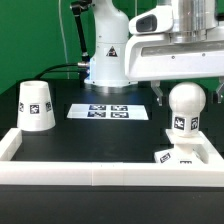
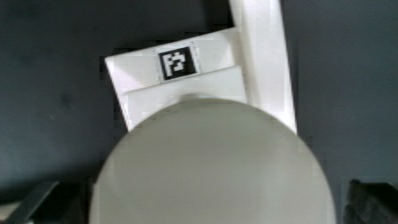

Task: Assemble lamp

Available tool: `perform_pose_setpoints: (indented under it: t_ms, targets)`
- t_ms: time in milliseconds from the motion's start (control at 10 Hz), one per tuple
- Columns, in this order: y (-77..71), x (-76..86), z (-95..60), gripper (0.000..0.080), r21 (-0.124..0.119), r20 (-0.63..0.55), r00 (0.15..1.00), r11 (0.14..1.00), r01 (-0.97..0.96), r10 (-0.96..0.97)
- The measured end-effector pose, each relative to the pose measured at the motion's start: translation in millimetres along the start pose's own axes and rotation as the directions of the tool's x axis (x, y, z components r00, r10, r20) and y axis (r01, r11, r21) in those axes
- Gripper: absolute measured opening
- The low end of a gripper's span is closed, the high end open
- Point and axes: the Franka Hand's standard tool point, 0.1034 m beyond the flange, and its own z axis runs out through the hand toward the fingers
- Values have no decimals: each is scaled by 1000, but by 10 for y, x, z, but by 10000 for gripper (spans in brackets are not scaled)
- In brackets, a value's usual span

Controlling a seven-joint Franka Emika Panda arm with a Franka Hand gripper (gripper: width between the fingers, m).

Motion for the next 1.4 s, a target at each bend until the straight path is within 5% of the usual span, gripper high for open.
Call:
perform_pose_setpoints:
  t_ms: [500, 800, 1000, 1400]
  targets:
    - [26, 5, 0, 698, -2, 1, 947, 947, 321, -321]
    - [71, 15, -3, 698, -17, 8, 846, 846, 533, -533]
    - [66, 31, -1, 698, -42, 12, 708, 707, 706, -706]
    - [45, 12, 14, 698, -52, 56, 425, 422, 905, -903]
